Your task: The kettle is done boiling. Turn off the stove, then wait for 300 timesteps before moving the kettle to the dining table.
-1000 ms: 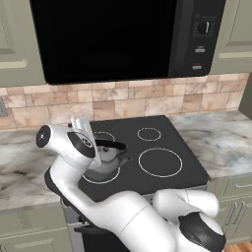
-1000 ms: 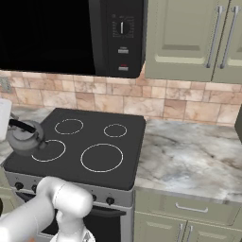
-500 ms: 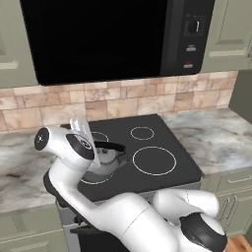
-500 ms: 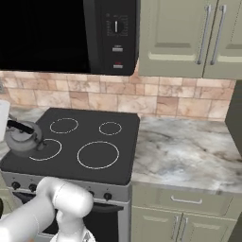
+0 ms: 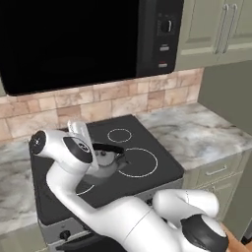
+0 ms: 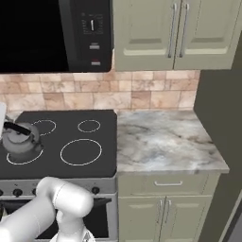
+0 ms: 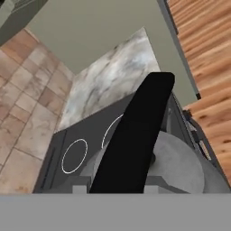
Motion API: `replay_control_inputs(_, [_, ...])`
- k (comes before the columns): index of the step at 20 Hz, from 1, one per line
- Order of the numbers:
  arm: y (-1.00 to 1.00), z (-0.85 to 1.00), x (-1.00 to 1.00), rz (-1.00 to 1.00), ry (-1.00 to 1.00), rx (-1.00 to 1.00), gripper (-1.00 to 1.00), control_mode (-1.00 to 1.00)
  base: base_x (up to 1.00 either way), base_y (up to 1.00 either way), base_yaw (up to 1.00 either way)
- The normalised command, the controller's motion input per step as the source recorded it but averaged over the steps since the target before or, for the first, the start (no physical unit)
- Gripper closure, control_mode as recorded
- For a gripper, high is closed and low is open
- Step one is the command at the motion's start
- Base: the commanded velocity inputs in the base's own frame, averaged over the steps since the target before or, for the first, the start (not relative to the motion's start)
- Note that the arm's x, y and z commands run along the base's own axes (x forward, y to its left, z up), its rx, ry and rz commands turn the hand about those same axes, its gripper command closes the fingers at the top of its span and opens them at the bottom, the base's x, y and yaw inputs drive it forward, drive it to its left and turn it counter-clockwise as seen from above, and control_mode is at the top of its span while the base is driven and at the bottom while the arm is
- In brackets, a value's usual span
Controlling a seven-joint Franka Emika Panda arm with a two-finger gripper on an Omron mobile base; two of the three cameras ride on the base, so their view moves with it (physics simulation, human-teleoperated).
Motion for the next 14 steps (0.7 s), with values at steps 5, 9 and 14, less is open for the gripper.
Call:
replay_control_inputs(5, [0.0,0.0,0.0,0.0,0.0,0.0,1.0,1.0,-0.24,0.01,-0.45])
replay_control_inputs(9, [0.0,0.0,0.0,0.0,0.0,0.0,1.0,1.0,-0.29,0.01,-0.48])
replay_control_inputs(14, [0.0,0.0,0.0,0.0,0.0,0.0,1.0,1.0,-0.47,0.0,-0.51])
